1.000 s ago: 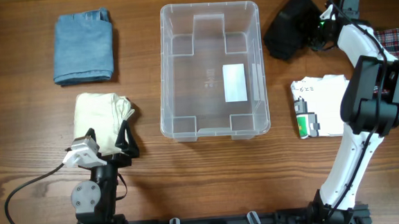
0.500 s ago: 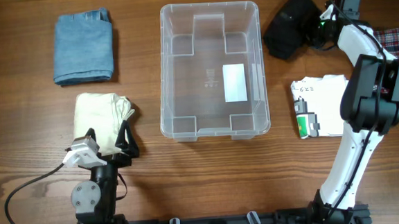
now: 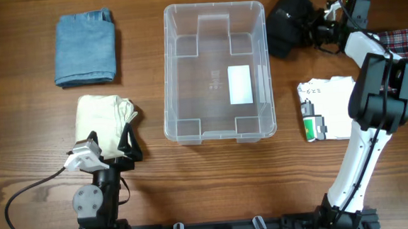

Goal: Pack container
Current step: 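Lift the black garment and carry it over the clear bin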

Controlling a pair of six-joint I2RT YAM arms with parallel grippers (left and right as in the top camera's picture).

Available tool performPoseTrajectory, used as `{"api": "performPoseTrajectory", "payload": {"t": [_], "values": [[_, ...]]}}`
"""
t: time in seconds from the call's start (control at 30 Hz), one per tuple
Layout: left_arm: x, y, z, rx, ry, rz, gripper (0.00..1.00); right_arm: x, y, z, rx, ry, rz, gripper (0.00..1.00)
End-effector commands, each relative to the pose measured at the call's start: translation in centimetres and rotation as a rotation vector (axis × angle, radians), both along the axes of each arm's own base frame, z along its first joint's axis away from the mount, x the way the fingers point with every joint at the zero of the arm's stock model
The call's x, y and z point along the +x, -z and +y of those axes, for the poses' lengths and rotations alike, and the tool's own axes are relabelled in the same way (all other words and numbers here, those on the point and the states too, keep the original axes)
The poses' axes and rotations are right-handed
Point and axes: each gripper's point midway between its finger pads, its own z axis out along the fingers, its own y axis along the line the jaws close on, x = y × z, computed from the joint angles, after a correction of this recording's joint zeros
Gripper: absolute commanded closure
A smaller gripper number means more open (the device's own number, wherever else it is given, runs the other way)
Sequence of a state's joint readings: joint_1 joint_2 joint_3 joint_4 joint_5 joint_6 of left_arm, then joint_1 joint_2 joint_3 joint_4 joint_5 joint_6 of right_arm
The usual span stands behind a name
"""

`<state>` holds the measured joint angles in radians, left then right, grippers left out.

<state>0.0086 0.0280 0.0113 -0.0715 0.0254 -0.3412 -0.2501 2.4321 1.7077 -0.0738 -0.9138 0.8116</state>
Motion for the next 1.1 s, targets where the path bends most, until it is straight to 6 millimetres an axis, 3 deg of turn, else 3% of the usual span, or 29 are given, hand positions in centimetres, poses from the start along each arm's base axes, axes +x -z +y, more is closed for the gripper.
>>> {"api": "performPoseTrajectory", "payload": {"t": [0.0,0.2,0.3,0.43,0.6,0.73,0.93,1.07], "values": [[0.0,0.3,0.0,0.019,0.006,0.006,0.0,-0.7,-3.4,0.6,0.236,-0.11,-0.058,0.83],[0.0,0.3,0.0,0.019,0.006,0.006,0.0,-1.2,-11.4,-0.3,0.357,-0.223,-0.218,0.86],[0.0,0.3,0.0,0.019,0.006,0.006,0.0,-3.0,-18.7,0.9,0.346,-0.338,-0.361,0.87],[0.0,0.3,0.0,0.019,0.006,0.006,0.0,-7.6,-27.1,4.4,0.254,-0.471,-0.63,0.91],[0.0,0.3,0.0,0.019,0.006,0.006,0.0,-11.6,-31.2,11.1,0.21,-0.674,-0.613,0.9],[0.0,0.3,0.0,0.019,0.006,0.006,0.0,-13.5,-33.5,16.1,0.269,-0.751,-0.614,0.9],[0.0,0.3,0.0,0.019,0.006,0.006,0.0,-13.3,-34.2,20.9,0.394,-0.755,-0.538,0.9],[0.0,0.3,0.0,0.019,0.006,0.006,0.0,-11.4,-35.4,21.2,0.479,-0.642,-0.513,0.9]]}}
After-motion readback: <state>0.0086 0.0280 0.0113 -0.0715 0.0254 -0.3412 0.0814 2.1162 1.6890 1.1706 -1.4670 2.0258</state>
